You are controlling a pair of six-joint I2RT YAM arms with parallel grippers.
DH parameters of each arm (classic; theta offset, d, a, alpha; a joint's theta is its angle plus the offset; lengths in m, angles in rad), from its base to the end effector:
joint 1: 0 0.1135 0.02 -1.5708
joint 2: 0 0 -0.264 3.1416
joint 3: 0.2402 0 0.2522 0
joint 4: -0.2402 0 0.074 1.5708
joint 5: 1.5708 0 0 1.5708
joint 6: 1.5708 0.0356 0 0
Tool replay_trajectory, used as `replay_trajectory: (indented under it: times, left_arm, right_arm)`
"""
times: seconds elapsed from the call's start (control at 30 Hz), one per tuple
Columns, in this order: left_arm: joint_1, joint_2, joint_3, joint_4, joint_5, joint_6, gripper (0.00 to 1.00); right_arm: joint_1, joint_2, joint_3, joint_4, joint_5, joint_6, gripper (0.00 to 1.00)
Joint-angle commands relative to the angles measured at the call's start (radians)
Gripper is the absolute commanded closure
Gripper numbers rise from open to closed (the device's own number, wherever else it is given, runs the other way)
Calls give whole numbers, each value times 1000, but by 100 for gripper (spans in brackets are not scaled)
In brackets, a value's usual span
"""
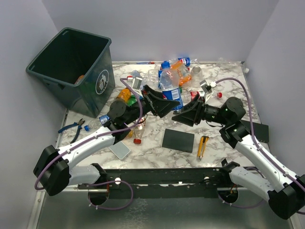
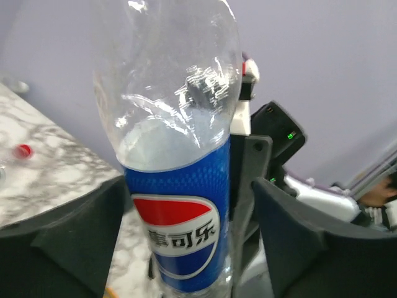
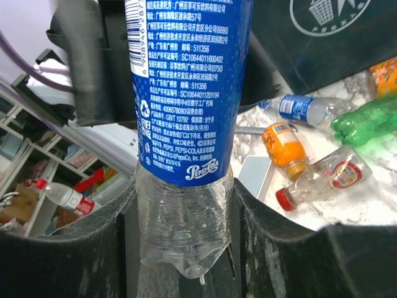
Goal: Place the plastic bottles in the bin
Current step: Pick up the plastic bottle at the center of the board, then place the plastic bottle in the trash bin.
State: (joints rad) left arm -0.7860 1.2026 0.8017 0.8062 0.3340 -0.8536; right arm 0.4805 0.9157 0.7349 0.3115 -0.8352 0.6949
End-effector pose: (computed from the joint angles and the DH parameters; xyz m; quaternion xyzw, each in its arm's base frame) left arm 0.1846 -0.2013 0.3619 0.1204 0.5470 -0.6643 0.4949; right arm 0.1722 0.1195 0.3506 -0.2386 0.6319 0.6036 0.4236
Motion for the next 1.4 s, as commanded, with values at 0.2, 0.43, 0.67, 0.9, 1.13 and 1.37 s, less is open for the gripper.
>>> replay_trajectory:
  times: [0.2,0.43,0.67,0.9,1.13,1.37]
  left_arm:
    - [20,-140,98,-277,-214,213,1]
    - [41,-61,355,-583,-262,243,1]
    - [42,31,474,-662,-243,240,2]
    - [48,91,510,-688,-235,237,19]
    - [56,96,510,-644,-211,230,67]
    - [74,48,522,-629,-254,303,100]
  right_arm:
    - [21,-62,79,-260,116,-263,64]
    - [23,-95,91,-406,241,-402,66]
    - [41,-88,93,-423,263,-433,67]
    - [68,-94,99,-437,265,-451,68]
    - [92,-97,98,-459,270,-470,67]
    - [92,-112,137,-458,269,-391,0]
